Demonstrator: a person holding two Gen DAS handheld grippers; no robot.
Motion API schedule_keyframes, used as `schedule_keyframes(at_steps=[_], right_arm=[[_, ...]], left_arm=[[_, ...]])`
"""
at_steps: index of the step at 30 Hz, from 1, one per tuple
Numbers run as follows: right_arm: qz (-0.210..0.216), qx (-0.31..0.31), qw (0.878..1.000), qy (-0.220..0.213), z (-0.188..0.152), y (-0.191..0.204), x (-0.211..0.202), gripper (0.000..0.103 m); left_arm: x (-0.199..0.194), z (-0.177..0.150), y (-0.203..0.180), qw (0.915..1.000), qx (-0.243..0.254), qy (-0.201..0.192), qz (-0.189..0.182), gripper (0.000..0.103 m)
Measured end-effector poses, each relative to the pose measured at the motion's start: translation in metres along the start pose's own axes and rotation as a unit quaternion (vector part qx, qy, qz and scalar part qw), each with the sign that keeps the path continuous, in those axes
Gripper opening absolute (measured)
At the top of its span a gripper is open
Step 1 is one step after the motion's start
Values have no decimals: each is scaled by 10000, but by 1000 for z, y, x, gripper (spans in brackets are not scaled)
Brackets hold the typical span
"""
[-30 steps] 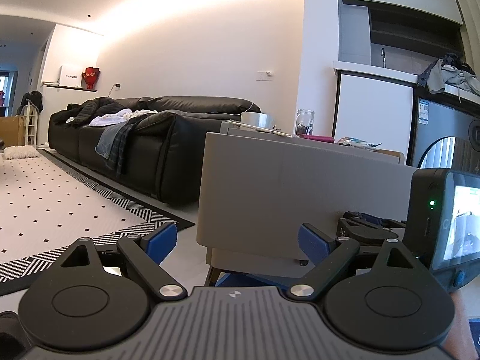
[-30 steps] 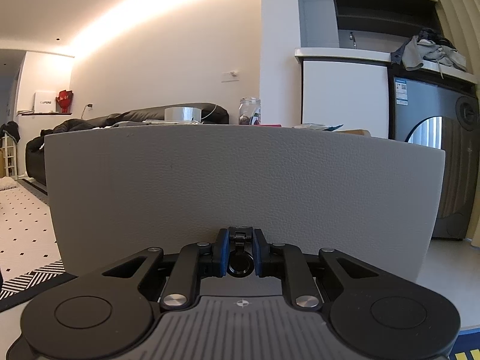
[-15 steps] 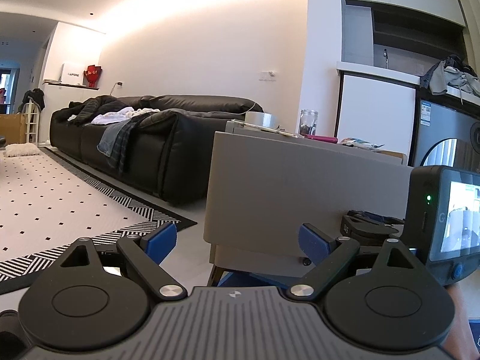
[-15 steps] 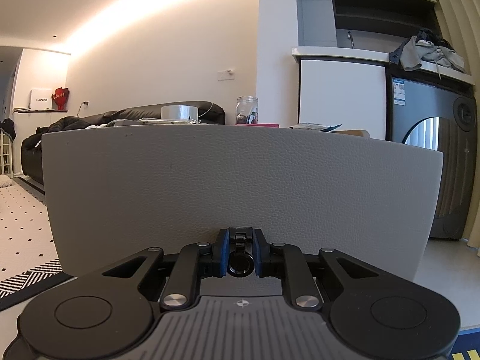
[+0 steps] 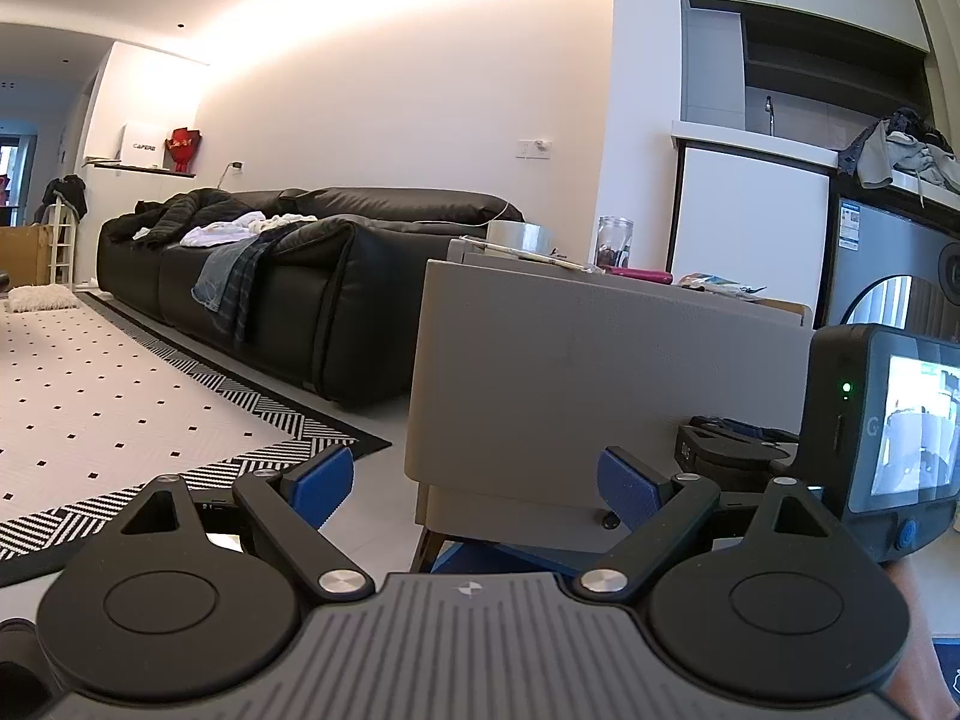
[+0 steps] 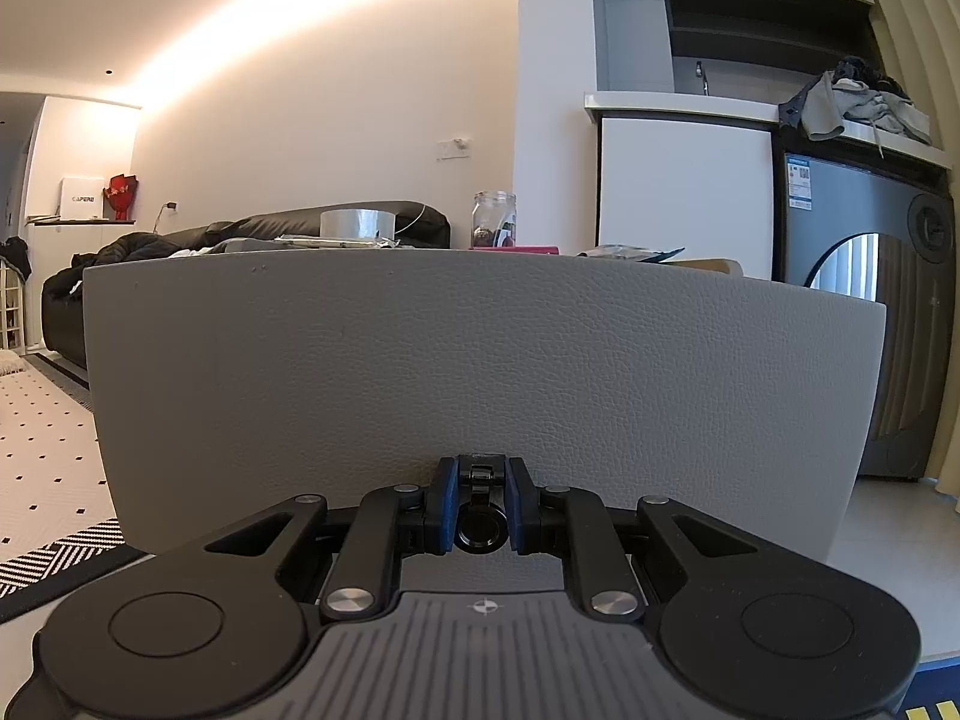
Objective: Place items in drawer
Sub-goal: 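Hold the drawer knob with the right gripper, pressing the drawer shut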
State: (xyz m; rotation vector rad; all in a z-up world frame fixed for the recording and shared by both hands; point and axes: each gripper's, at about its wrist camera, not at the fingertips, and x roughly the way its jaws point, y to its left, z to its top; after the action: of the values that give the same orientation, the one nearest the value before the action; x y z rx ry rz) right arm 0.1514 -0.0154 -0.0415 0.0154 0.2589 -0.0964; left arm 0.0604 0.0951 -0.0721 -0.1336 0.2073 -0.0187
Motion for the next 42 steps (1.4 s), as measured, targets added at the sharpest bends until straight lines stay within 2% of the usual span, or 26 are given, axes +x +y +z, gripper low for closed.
schedule_keyframes(at_steps=[42], right_arm=[[-78, 55, 9999, -45, 0, 2, 14, 18]], left_arm=[[-2, -3, 2, 10000, 8, 33, 14, 91]])
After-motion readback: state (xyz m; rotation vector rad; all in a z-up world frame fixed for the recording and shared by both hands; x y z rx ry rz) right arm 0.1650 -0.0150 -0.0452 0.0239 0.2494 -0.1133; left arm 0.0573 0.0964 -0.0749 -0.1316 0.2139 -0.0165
